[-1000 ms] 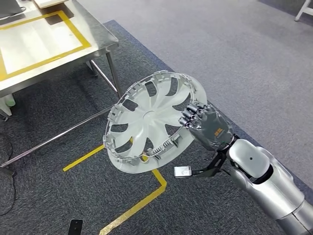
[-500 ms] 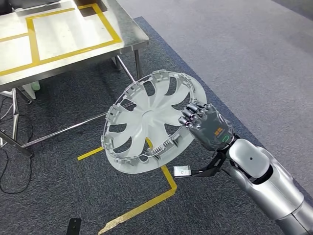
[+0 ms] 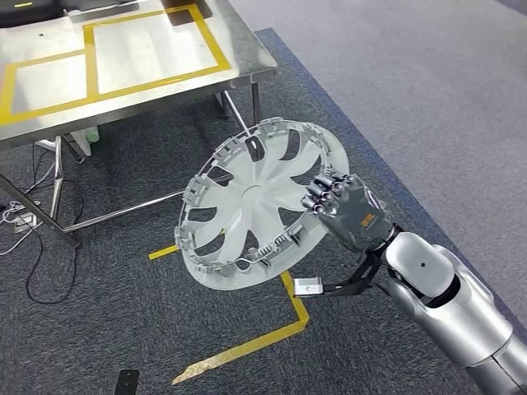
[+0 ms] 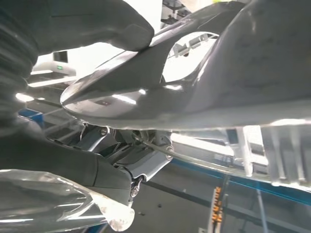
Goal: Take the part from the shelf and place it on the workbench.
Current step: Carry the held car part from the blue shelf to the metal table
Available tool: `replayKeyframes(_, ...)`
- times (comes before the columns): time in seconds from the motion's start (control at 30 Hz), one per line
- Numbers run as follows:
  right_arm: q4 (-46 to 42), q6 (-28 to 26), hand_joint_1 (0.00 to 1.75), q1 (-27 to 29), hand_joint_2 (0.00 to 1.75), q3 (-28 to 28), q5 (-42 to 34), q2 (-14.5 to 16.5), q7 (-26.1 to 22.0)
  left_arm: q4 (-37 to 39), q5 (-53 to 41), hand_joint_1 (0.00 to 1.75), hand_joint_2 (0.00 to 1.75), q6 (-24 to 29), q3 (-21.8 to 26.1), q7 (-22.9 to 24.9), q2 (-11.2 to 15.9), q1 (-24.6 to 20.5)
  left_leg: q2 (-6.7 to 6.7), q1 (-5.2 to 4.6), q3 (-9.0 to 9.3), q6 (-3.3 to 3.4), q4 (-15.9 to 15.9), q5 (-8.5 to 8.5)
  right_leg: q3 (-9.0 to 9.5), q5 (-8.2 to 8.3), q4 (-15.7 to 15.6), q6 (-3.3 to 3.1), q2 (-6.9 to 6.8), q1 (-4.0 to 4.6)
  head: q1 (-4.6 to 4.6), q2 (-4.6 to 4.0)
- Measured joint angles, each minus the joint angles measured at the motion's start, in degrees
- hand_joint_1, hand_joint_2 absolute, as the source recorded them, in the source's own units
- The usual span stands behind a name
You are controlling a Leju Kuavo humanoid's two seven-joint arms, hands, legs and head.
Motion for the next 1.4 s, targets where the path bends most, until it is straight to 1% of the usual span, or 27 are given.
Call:
replayKeyframes(0.07,0.00,0.00,1.75,-0.04,1.75,-0.02,0.00,0.00,0.03,0.00,-0.01,0.00,1.75,-0.01,0.00,0.00,0.02,-0.10,0.70,-0.49,0.98,0.55,-2.43,-0.08,0.03,-0.18,-0.02,0.50,-0.85,0.22,0.05,0.00)
replayKeyframes(0.13,0.00,0.00,1.75,-0.08,1.75,-0.03,0.00,0.01,0.01,0.00,-0.01,0.00,1.75,0.00,0.00,0.00,-0.03,0.00,-0.16,-0.36,1.00,1.10,-2.92,0.05,0.05,-0.43,-0.13,1.11,-1.58,0.18,0.06,0.00)
replayKeyframes(0.17,0.00,0.00,1.75,-0.11,1.75,-0.03,0.00,0.01,-0.02,0.00,-0.01,0.00,1.75,0.01,0.00,0.00,-0.07,0.05,-0.63,-0.20,1.14,1.39,-3.20,0.19,-0.11,-0.91,0.25,1.42,-1.12,0.12,0.11,0.00)
replayKeyframes(0.23,0.02,0.01,1.75,-0.25,1.75,-0.04,-0.02,0.00,-0.02,0.00,-0.02,0.00,1.75,0.01,0.00,0.00,-0.10,-0.01,-1.49,0.14,1.40,1.98,-3.67,0.49,-2.13,-3.26,4.23,1.84,1.00,-0.03,0.40,0.00)
replayKeyframes(0.3,0.13,0.02,1.75,-0.29,1.75,-0.02,-0.04,0.03,0.01,0.00,-0.02,0.00,1.75,0.00,-0.01,0.00,-0.10,-0.17,-2.41,0.14,1.37,2.24,-3.66,0.49,-5.87,-6.19,11.53,2.06,2.67,-0.04,0.62,0.00)
replayKeyframes(0.33,0.19,0.02,1.75,-0.21,1.75,0.03,-0.04,0.05,0.01,0.00,-0.02,0.00,1.75,-0.01,-0.02,0.00,-0.14,-0.20,-2.90,0.14,1.38,2.27,-3.63,0.47,-7.42,-6.77,14.20,2.16,2.89,-0.04,0.63,0.00)
replayKeyframes(0.37,0.26,0.02,1.75,-0.14,1.75,0.08,-0.04,0.07,-0.01,0.00,-0.02,0.00,1.75,-0.01,-0.02,0.00,-0.18,-0.20,-3.45,0.15,1.39,2.28,-3.58,0.45,-8.19,-6.32,15.11,2.24,3.01,-0.05,0.64,0.00)
replayKeyframes(0.4,0.31,0.02,1.75,-0.10,1.75,0.13,-0.04,0.09,-0.03,0.00,-0.02,0.00,1.75,-0.01,-0.02,0.00,-0.21,-0.20,-4.02,0.20,1.40,2.22,-3.49,0.41,-7.93,-4.83,13.91,2.28,3.11,-0.09,0.64,0.00)
replayKeyframes(0.47,0.40,0.03,1.75,-0.11,1.75,0.14,-0.04,0.09,-0.04,0.00,-0.02,0.00,1.75,-0.01,-0.02,0.00,-0.22,-0.19,-5.19,0.33,1.33,1.91,-3.17,0.20,-5.10,-0.73,7.14,2.29,4.33,-0.37,0.66,0.00)
replayKeyframes(0.5,0.44,0.04,1.75,-0.13,1.75,0.14,-0.02,0.09,-0.04,0.00,-0.02,0.00,1.75,-0.01,-0.02,0.01,-0.20,-0.21,-5.74,0.31,1.12,1.66,-2.84,0.10,-3.48,0.45,3.76,2.21,5.28,-0.57,0.64,0.00)
replayKeyframes(0.57,0.51,0.13,1.75,-0.15,1.75,0.15,0.03,0.10,-0.02,0.00,-0.02,0.00,1.75,-0.02,-0.02,0.02,-0.17,-0.20,-6.64,0.30,0.55,1.05,-2.51,0.16,-1.89,0.74,0.78,1.92,6.51,-0.72,0.57,0.00)
replayKeyframes(0.63,0.52,0.22,1.75,-0.13,1.75,0.21,0.07,0.14,-0.04,0.00,-0.02,0.00,1.75,-0.03,-0.02,0.02,-0.11,-0.06,-7.48,0.42,0.23,0.48,-2.48,0.32,-1.63,0.68,0.56,1.42,5.81,-0.69,0.51,0.00)
replayKeyframes(0.67,0.53,0.25,1.75,-0.11,1.75,0.22,0.09,0.14,-0.05,0.00,-0.02,0.00,1.75,-0.03,-0.02,0.02,-0.09,0.04,-7.22,0.40,0.09,0.18,-2.13,0.03,-1.46,0.69,0.44,1.12,5.33,-0.75,0.45,0.00)
replayKeyframes(0.73,0.54,0.27,1.75,-0.06,1.75,0.23,0.12,0.13,-0.05,0.00,-0.01,0.00,1.75,-0.02,-0.02,0.02,-0.03,0.05,-5.41,0.38,-1.25,-0.45,1.09,-1.94,-1.07,0.70,0.20,0.44,4.25,-0.92,0.02,0.00)
replayKeyframes(0.8,0.55,0.27,1.75,-0.01,1.75,0.20,0.13,0.11,-0.02,0.00,-0.01,0.00,1.75,-0.03,-0.02,0.02,-0.07,-0.07,-3.23,0.52,-4.50,-0.95,8.22,-5.21,-0.87,0.52,0.19,-0.02,3.20,-0.78,-0.36,0.00)
replayKeyframes(0.87,0.55,0.26,1.75,0.14,1.75,0.20,0.13,0.11,0.01,0.00,-0.01,0.00,1.75,-0.03,-0.02,0.02,-0.11,-0.09,-2.46,0.68,-6.92,-1.13,13.22,-6.49,-0.72,0.35,0.20,-0.14,2.18,-0.70,-0.35,0.00)
replayKeyframes(0.9,0.55,0.26,1.75,0.27,1.75,0.20,0.13,0.11,0.01,0.00,-0.01,0.00,1.75,-0.03,-0.02,0.02,-0.13,-0.04,-2.30,0.71,-6.71,-1.09,12.74,-5.58,-0.61,0.26,0.20,-0.13,1.71,-0.68,-0.36,0.00)
replayKeyframes(0.93,0.55,0.26,1.75,0.42,1.75,0.21,0.13,0.11,0.00,0.00,0.00,0.00,1.75,-0.03,-0.02,0.02,-0.11,-0.01,-2.08,0.71,-5.51,-0.95,10.24,-3.84,-0.44,0.14,0.20,-0.06,1.27,-0.67,-0.35,0.00)
replayKeyframes(1.0,0.55,0.26,1.75,0.60,1.75,0.20,0.16,0.10,0.01,0.00,0.01,0.00,1.75,-0.03,-0.02,0.02,-0.07,-0.01,-0.37,0.35,-1.91,-0.39,2.82,-0.43,-0.09,-0.17,0.21,0.28,0.48,-0.47,-0.37,0.00)
replayKeyframes(1.03,0.55,0.26,1.75,0.64,1.75,0.16,0.18,0.10,0.03,0.00,0.00,0.00,1.75,-0.03,-0.02,0.02,-0.06,-0.07,0.50,0.11,-0.60,-0.07,0.03,0.28,-0.03,-0.32,0.24,0.54,0.15,-0.31,-0.35,0.00)
replayKeyframes(1.07,0.55,0.26,1.75,0.66,1.75,0.12,0.20,0.09,0.06,0.00,0.00,0.00,1.75,-0.02,-0.02,0.01,-0.07,-0.10,1.13,-0.12,0.05,0.19,-1.52,0.39,-0.01,-0.41,0.22,0.80,-0.22,-0.13,-0.32,0.00)
replayKeyframes(1.13,0.55,0.26,1.75,0.68,1.75,0.05,0.23,0.09,0.11,0.00,0.00,0.00,1.75,-0.02,-0.02,0.00,-0.08,-0.04,0.78,-0.26,0.18,0.64,-2.20,0.05,0.16,-0.50,0.02,1.36,-0.97,0.03,-0.29,0.00)
replayKeyframes(1.2,0.55,0.26,1.75,0.68,1.75,0.02,0.24,0.09,0.15,0.00,0.03,0.00,1.75,-0.03,-0.02,0.00,-0.11,0.13,0.17,-0.04,0.43,1.24,-2.62,0.23,-0.15,-1.44,0.78,1.85,-0.36,-0.08,-0.23,0.00)
replayKeyframes(1.27,0.55,0.27,1.75,0.73,1.75,-0.07,0.24,0.09,0.37,0.00,0.10,0.00,1.75,-0.08,-0.02,-0.01,-0.13,0.09,-0.33,0.20,0.63,1.83,-2.91,0.40,-2.79,-4.28,5.93,2.09,1.67,-0.21,0.03,0.00)
replayKeyframes(1.33,0.56,0.30,1.75,0.91,1.75,-0.13,0.25,0.09,0.63,0.00,0.14,0.00,1.75,-0.27,-0.02,-0.02,-0.16,0.01,-0.87,0.15,0.62,2.14,-2.89,0.36,-6.91,-7.13,13.72,2.19,2.89,-0.19,0.19,0.00)
replayKeyframes(1.37,0.58,0.31,1.75,1.03,1.75,-0.12,0.27,0.09,0.70,0.00,0.16,0.00,1.75,-0.38,-0.02,-0.02,-0.20,0.01,-1.15,0.10,0.66,2.19,-2.88,0.33,-8.38,-7.35,16.05,2.23,3.07,-0.18,0.19,0.00)
replayKeyframes(1.4,0.61,0.33,1.75,1.11,1.75,-0.12,0.31,0.09,0.74,0.00,0.18,0.00,1.75,-0.44,-0.02,-0.02,-0.22,0.03,-1.42,0.08,0.72,2.20,-2.85,0.30,-8.87,-6.44,16.19,2.22,3.13,-0.16,0.20,0.00)
